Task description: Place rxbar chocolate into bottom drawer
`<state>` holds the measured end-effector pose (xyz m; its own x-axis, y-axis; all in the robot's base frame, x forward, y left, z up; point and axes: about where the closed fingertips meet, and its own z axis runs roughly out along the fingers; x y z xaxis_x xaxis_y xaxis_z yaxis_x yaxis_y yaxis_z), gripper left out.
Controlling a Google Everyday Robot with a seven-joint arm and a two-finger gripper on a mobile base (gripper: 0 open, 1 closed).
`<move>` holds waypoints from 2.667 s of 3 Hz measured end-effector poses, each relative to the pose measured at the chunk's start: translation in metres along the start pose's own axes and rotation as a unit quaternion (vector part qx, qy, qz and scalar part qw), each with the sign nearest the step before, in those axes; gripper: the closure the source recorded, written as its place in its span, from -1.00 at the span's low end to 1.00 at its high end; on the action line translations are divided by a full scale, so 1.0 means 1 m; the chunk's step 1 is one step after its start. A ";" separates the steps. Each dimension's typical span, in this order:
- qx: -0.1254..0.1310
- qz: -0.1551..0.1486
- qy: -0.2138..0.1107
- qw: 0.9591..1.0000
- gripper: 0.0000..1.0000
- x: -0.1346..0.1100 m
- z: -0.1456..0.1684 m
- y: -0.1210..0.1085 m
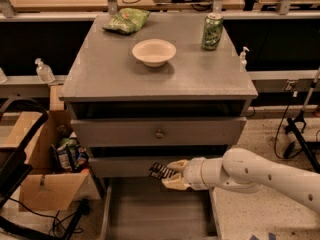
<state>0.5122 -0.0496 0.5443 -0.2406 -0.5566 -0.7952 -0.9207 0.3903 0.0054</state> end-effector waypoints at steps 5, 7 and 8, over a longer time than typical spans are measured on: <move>-0.018 0.025 0.031 0.999 1.00 0.189 0.142 -0.015; -0.072 0.001 0.027 0.997 1.00 0.215 0.208 -0.005; -0.090 -0.011 0.017 0.996 1.00 0.229 0.241 -0.002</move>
Offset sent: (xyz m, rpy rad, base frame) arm 0.0181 -0.0109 -0.2036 -0.1047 0.1255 -0.0328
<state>0.5332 -0.0017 0.2158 -0.2268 -0.5888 -0.7758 -0.9653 0.2418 0.0987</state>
